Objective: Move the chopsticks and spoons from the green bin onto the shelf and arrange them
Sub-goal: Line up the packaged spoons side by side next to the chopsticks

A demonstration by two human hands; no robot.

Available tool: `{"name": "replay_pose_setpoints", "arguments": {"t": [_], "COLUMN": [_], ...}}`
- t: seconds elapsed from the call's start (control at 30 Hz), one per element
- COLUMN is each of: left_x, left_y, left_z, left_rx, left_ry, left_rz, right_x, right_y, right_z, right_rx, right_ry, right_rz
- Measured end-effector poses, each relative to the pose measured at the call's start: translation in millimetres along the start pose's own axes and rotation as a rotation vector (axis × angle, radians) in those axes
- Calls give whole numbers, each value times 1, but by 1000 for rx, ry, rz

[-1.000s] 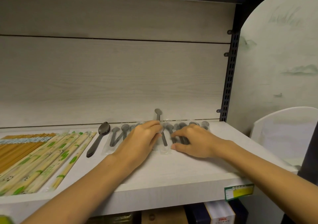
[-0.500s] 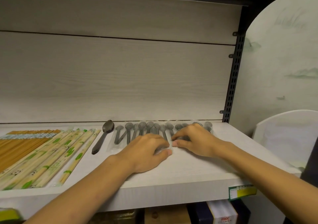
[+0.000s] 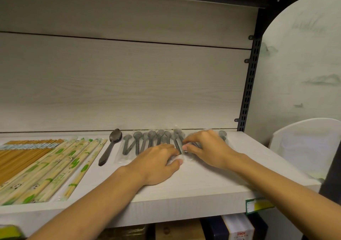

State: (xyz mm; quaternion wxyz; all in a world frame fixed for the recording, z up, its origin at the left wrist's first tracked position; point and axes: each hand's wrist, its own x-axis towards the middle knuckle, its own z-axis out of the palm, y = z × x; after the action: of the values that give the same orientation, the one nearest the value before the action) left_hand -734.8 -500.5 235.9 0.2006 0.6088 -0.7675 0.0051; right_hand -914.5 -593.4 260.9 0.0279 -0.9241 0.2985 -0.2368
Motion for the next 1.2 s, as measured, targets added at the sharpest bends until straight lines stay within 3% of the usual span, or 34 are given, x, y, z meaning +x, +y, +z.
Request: {"name": "replay_pose_setpoints", "arguments": {"t": [0.13, 0.3, 0.53, 0.83, 0.97, 1.2], "left_x": [-3, -2, 11, 18, 23, 26], "left_y": [3, 4, 11, 18, 29, 31], "left_z": [-4, -6, 0, -7, -5, 3], "left_rx": [-47, 64, 133, 177, 141, 215], "left_ry": [50, 85, -98, -40, -113, -207], "left_rz": [-32, -58, 4, 62, 104, 61], "right_x": [4, -13, -45, -44, -34, -14], "right_y": [-8, 6, 30, 34, 36, 27], "right_z": [4, -16, -34, -25, -24, -22], "right_rx": [-37, -51, -49, -97, -22, 37], "right_ry": [-94, -102, -289, -96, 39, 126], "right_rz": [-11, 9, 100, -8, 2, -6]}}
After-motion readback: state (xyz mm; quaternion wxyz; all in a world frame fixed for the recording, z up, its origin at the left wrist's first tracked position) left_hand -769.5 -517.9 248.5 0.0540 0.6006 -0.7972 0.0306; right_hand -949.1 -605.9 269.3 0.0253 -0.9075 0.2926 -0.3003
